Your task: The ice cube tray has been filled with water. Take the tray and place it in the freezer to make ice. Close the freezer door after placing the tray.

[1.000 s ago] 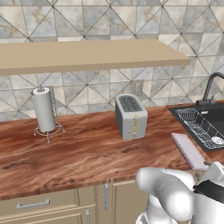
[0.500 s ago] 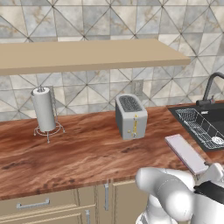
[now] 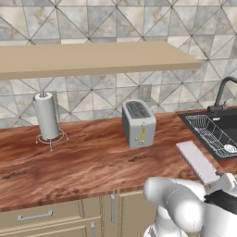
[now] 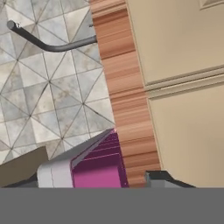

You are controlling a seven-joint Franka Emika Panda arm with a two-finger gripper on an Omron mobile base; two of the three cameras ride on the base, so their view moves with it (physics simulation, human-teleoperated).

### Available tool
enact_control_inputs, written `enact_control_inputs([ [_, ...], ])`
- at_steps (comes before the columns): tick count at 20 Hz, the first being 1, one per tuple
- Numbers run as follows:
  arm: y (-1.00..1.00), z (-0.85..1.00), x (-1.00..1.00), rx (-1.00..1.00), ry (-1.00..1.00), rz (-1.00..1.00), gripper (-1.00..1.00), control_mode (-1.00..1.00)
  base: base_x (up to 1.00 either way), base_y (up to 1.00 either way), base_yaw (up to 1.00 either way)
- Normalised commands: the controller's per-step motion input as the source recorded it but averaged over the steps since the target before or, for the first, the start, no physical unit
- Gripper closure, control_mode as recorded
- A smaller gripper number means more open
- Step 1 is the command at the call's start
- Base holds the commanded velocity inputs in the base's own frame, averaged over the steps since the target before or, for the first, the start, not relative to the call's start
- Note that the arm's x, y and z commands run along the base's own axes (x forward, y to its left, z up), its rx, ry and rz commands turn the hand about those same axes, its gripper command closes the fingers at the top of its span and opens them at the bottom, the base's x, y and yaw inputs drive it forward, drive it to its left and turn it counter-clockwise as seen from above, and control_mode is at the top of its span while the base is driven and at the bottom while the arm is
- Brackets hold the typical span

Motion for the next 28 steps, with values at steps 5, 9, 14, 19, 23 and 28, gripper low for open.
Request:
enact_control_inputs([
  [5, 0.02, 0.02, -0.02, 0.0, 0.0, 0.0, 1.0, -1.0, 0.0, 0.0, 0.0],
  [9, 0.05, 0.28, -0.08, -0.05, 0.0, 0.0, 1.0, -1.0, 0.0, 0.0, 0.0],
  [14, 0.13, 0.66, -0.13, -0.14, 0.0, 0.0, 1.0, -1.0, 0.0, 0.0, 0.0],
  [19, 0.24, 0.79, -0.02, -0.15, 0.0, 0.0, 1.0, -1.0, 0.0, 0.0, 0.0],
  [23, 0.34, 0.67, 0.0, -0.13, 0.02, 0.0, 1.0, -1.0, 0.0, 0.0, 0.0],
  [28, 0.56, 0.56, 0.02, -0.15, 0.0, 0.0, 1.0, -1.0, 0.0, 0.0, 0.0],
])
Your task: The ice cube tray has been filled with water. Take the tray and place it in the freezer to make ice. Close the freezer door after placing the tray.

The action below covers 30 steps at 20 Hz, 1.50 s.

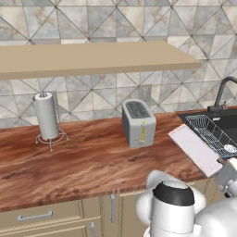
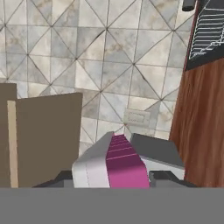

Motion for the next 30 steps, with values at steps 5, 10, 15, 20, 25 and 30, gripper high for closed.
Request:
enact_control_inputs([
  [5, 0.47, 0.78, 0.01, -0.1, 0.0, 0.0, 1.0, -1.0, 0.0, 0.0, 0.0],
  [10, 0.19, 1.0, 0.0, -0.01, 0.0, 0.0, 1.0, -1.0, 0.0, 0.0, 0.0],
  [15, 0.15, 0.61, 0.0, 0.0, 0.04, 0.0, 1.0, -1.0, 0.0, 0.0, 0.0],
  [20, 0.35, 0.1, 0.0, 0.0, 0.09, 0.01, 1.0, -1.0, 0.0, 0.0, 0.0],
  [25, 0.4, 0.0, 0.0, 0.0, 0.13, 0.04, 1.0, -1.0, 0.0, 0.0, 0.0],
  [30, 0.48, 0.0, 0.0, 0.0, 0.11, 0.05, 1.0, -1.0, 0.0, 0.0, 0.0],
])
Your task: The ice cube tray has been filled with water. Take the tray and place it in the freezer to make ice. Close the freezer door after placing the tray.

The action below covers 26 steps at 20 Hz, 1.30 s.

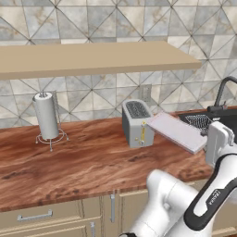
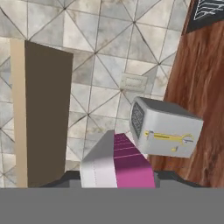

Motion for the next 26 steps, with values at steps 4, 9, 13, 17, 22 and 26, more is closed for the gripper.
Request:
enact_control_inputs([
  [4, 0.42, 0.0, 0.0, 0.09, 0.08, 0.04, 1.0, -1.0, 0.0, 0.0, 0.0],
  [9, 0.4, 0.0, 0.0, 0.19, 0.01, 0.01, 1.0, -1.0, 0.0, 0.0, 0.0],
  [13, 0.38, 0.0, 0.0, 0.24, 0.0, 0.0, 1.0, -1.0, 0.0, 0.0, 0.0],
  [17, 0.37, 0.0, 0.0, 0.17, 0.0, 0.0, 1.0, -1.0, 0.0, 0.0, 0.0],
  [22, 0.4, 0.0, 0.0, 0.05, 0.0, 0.0, 1.0, -1.0, 0.0, 0.0, 0.0],
  [26, 0.41, 0.0, 0.0, -0.01, -0.04, 0.0, 1.0, -1.0, 0.0, 0.0, 0.0],
])
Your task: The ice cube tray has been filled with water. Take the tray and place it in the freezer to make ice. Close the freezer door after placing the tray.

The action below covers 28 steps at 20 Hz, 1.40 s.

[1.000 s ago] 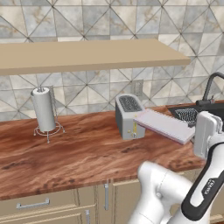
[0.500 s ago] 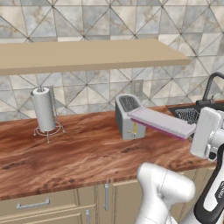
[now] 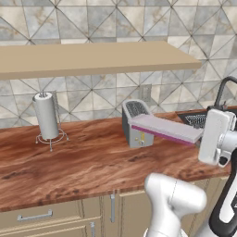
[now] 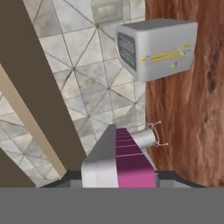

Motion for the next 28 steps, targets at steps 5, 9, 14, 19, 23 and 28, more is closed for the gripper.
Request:
enact_control_inputs([
  [5, 0.05, 0.0, 0.0, -0.09, -0.22, 0.0, 1.0, -1.0, 0.0, 0.0, 0.0],
  [9, 0.0, 0.0, 0.0, -0.08, -0.27, 0.0, 1.0, -1.0, 0.0, 0.0, 0.0],
  [14, 0.0, 0.0, 0.0, -0.05, -0.15, 0.0, 1.0, -1.0, 0.0, 0.0, 0.0],
  [19, 0.06, 0.0, 0.0, -0.04, -0.02, -0.01, 1.0, -1.0, 0.0, 0.0, 0.0],
  [23, 0.0, 0.0, 0.0, 0.0, 0.0, 0.0, 1.0, -1.0, 0.0, 0.0, 0.0],
  [28, 0.0, 0.0, 0.0, 0.0, 0.0, 0.0, 1.0, -1.0, 0.0, 0.0, 0.0],
])
